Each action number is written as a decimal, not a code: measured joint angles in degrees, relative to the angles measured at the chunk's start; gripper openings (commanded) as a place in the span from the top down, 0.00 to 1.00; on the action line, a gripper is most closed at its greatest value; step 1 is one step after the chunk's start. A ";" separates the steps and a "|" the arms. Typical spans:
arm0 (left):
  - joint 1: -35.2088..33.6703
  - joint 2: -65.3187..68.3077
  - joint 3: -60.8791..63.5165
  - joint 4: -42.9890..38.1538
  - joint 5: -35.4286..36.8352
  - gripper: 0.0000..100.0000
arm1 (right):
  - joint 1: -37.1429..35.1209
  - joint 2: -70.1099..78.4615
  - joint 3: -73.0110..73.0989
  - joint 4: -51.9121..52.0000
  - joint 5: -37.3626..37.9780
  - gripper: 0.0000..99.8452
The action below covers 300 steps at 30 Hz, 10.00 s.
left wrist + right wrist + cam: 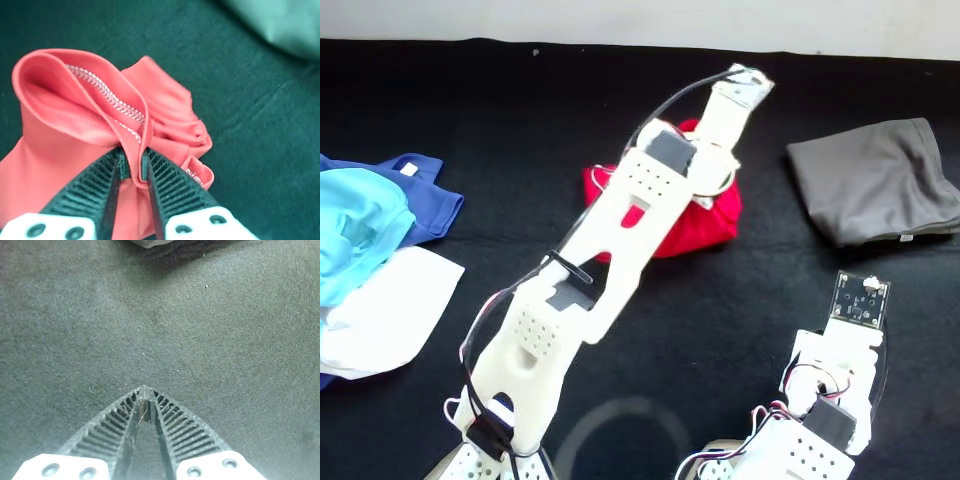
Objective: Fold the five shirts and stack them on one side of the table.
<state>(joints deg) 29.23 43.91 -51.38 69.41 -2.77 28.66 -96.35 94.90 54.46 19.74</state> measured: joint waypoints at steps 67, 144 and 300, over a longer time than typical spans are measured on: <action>3.34 11.16 -6.07 13.19 0.00 0.99 | 0.00 0.00 0.00 0.00 0.00 0.99; -29.80 -47.74 46.95 18.20 0.00 0.99 | -36.04 95.38 -91.96 21.36 -21.71 0.71; -94.07 -32.79 50.37 -3.96 -21.19 0.82 | -21.71 115.25 -171.34 46.07 0.62 0.82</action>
<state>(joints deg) -64.84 11.12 -1.01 65.45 -23.96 6.95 18.90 -76.44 100.53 20.35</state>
